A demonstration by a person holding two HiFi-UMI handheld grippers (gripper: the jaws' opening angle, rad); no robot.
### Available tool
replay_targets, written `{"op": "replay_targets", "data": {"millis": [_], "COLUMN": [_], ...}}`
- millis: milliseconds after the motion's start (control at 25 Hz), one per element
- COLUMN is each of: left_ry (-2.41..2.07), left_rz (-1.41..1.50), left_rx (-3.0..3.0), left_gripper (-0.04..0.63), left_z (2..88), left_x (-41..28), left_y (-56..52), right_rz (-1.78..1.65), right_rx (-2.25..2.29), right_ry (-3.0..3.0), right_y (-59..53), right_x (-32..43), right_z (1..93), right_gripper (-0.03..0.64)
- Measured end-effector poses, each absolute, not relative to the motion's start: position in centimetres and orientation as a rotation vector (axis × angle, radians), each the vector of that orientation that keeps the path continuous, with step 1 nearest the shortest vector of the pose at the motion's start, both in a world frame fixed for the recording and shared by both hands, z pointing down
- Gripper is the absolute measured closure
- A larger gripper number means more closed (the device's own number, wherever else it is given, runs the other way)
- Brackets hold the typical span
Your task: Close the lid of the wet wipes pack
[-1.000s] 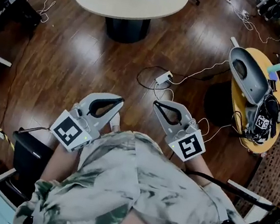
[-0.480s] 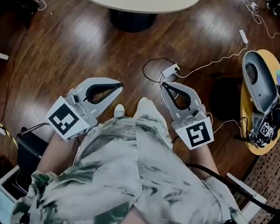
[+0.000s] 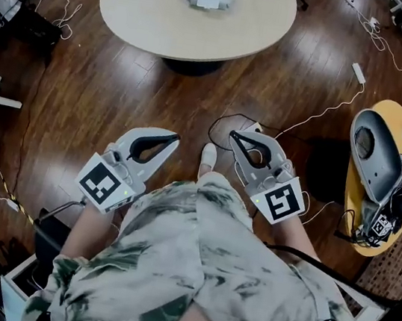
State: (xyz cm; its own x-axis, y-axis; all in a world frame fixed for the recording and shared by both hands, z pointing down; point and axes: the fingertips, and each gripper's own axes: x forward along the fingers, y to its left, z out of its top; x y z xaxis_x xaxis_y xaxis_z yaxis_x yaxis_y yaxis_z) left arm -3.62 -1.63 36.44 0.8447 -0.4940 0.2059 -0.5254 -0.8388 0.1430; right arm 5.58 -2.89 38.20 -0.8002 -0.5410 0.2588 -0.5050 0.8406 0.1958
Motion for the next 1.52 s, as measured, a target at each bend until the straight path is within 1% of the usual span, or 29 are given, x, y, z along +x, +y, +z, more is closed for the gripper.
{"op": "replay_targets", "data": {"millis": [320,640,920,1520], "left_ry": [-0.84,-0.864,-0.871,-0.755], "left_rz": [0.249,0.227,0.21,0.267], "left_rx": [2.829,2.817,2.813,2.827], "left_gripper": [0.595,0.595,0.595,0.595], "left_z": [35.9,36.1,36.8,37.7], "left_x": [-0.1,1.6,-0.1,-7.8], "left_y": [-10.5,-15.2,-19.9,-33.5], "right_rz": [-0.177,-0.166,-0.155,-0.044], "right_rx": [0.745,0.702,0.68,0.704], "right_ry": [-2.741,-2.741,-2.697,-2.532], "right_y": [-10.9,-17.1,-23.7,-41.4], "right_x": [8.5,9.6,7.4,0.9], "right_z": [38.7,41.6,44.6,58.1], "right_gripper": [0.611,0.611,0.611,0.611]}}
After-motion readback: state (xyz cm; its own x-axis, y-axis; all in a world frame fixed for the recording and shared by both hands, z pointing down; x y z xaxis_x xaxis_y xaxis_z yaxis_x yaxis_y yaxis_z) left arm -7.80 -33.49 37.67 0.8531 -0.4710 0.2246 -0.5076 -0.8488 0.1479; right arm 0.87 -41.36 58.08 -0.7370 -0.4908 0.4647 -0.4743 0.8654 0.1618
